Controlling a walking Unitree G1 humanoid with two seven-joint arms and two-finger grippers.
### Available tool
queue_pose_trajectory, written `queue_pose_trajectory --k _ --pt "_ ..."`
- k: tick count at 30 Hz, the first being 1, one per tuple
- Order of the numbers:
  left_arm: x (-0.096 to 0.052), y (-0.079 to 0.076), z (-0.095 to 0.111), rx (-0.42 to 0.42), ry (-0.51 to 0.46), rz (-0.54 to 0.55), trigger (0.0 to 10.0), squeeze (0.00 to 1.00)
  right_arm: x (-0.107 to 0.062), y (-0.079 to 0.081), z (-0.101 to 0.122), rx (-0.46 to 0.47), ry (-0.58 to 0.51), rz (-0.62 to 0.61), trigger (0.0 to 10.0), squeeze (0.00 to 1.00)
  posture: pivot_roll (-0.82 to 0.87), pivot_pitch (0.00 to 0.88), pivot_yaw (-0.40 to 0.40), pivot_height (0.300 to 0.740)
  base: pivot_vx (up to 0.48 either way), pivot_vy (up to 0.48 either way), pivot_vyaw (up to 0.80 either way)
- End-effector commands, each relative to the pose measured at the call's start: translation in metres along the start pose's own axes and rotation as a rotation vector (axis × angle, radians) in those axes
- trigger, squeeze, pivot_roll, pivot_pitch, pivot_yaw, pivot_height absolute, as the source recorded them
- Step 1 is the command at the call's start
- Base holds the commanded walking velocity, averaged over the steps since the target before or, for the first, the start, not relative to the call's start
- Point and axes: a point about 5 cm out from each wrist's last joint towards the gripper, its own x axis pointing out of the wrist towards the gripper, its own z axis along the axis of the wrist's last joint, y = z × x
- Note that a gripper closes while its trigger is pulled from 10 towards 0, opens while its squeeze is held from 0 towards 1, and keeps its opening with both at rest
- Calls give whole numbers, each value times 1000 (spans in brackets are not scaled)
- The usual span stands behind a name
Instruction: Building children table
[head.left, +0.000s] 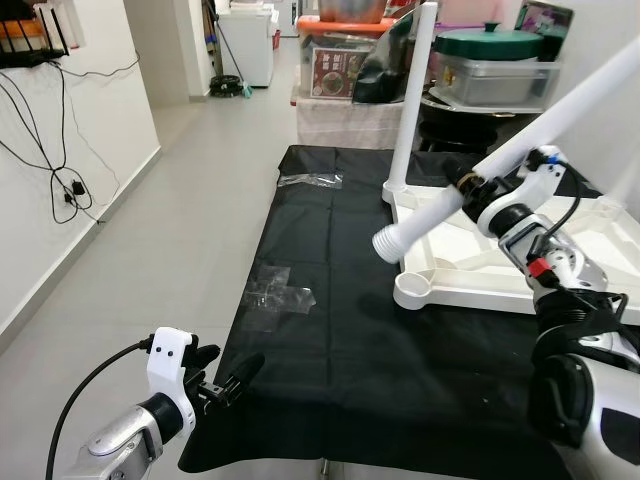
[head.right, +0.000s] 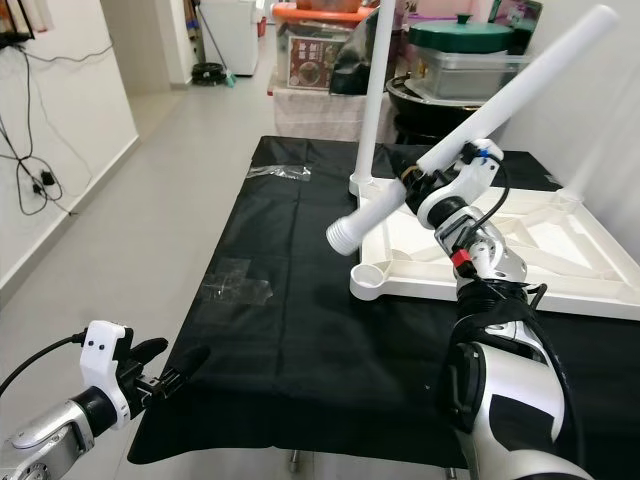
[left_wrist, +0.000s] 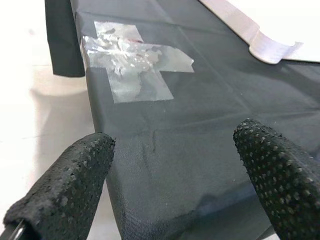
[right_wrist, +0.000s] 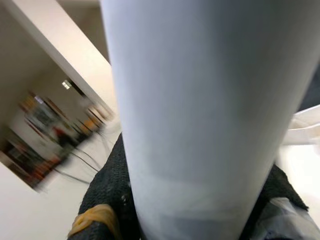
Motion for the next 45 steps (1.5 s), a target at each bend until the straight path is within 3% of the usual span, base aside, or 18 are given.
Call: queue_pose_trajectory --k 1,9,10,12,14,15,16,18,20,27,36,38,40,43,45 --pt "-2 1 -4 2 18 8 10000 0 -2 1 -6 -3 12 11 0 0 67 0 -48 740 0 0 0" --pt "-2 2 -4 5 19 10 10000 0 -4 4 -12 -106 42 33 0 0 70 0 -47 740 0 0 0" --pt "-2 2 -3 6 19 11 10000 0 -4 9 -9 -191 43 63 0 0 69 0 -47 740 0 0 0" --pt "-2 3 -4 7 20 12 10000 0 -3 22 0 -483 69 182 0 0 66 0 -45 740 0 0 0" --pt "-2 3 -4 7 20 12 10000 0 -3 22 0 -483 69 182 0 0 66 0 -45 740 0 0 0" --pt "-2 3 -4 7 20 11 10000 0 -4 27 3 -577 84 228 0 0 66 0 -45 740 0 0 0" --pt "-2 3 -4 7 20 11 10000 0 -4 27 3 -577 84 228 0 0 66 0 -45 740 0 0 0" --pt "-1 2 -4 5 18 10 10000 0 -3 35 9 -712 113 309 0 0 65 0 -47 740 0 0 0" --pt "-1 2 -4 3 17 9 10000 0 -2 38 10 -767 145 352 0 0 65 0 -49 740 0 0 0" --pt "-1 2 -4 1 14 11 10000 0 -3 30 -14 -805 321 371 0 0 71 0 -57 740 0 0 0" --pt "-2 2 -4 6 12 15 10000 0 -3 17 -21 -785 348 291 0 0 78 0 -59 740 0 0 0" --pt "-1 2 -3 19 11 14 10000 0 2 27 -18 -700 276 294 0 0 73 0 -53 740 0 0 0" --pt "-1 2 -3 20 11 12 10000 0 3 30 -18 -683 259 294 0 0 73 0 -53 740 0 0 0" --pt "1 0 2 17 -4 2 10000 0 6 49 -24 -522 208 359 0 0 74 0 -50 740 0 0 0" --pt "2 0 4 19 -9 -3 10000 0 5 55 -27 -507 208 403 0 0 79 0 -49 740 0 0 0"
